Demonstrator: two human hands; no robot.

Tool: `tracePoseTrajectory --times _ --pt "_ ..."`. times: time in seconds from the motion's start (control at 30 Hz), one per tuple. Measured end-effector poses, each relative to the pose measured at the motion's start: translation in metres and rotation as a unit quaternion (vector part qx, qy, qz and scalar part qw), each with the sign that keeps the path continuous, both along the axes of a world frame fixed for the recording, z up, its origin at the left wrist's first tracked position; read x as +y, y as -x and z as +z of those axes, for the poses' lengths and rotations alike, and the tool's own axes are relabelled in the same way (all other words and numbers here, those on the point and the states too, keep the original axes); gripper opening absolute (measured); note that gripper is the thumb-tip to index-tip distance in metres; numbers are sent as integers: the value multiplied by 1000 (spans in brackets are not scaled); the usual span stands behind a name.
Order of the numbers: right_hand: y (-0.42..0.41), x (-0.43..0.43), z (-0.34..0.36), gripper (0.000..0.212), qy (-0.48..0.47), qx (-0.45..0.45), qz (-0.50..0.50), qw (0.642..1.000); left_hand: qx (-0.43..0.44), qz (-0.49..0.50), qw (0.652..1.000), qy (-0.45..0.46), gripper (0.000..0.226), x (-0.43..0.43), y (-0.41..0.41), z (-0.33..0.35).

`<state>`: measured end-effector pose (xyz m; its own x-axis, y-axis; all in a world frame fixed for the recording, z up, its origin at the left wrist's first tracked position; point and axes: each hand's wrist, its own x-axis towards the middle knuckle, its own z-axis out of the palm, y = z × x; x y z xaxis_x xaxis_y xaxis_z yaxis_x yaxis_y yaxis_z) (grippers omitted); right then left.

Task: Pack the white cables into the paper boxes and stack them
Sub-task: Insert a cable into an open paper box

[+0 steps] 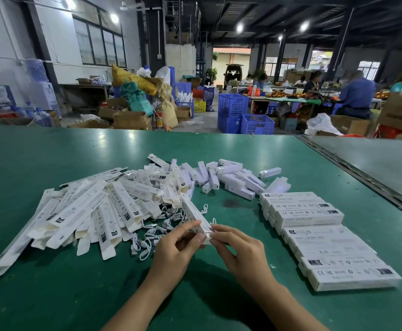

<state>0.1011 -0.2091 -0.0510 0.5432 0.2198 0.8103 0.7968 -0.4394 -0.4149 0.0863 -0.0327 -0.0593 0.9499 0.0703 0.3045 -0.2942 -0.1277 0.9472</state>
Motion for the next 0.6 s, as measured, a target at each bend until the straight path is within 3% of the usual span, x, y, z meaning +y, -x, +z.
tracePoseTrajectory --times 0.23,0.37,0.6 --pt "4 -2 2 10 -40 91 18 995 -7 -21 998 -54 51 2 7 4" --pt "6 -3 5 25 -50 157 28 986 -30 0 995 -91 36 -2 10 8" --pt "7 2 7 27 -106 187 24 976 -23 -12 995 -95 24 -1 9 9"
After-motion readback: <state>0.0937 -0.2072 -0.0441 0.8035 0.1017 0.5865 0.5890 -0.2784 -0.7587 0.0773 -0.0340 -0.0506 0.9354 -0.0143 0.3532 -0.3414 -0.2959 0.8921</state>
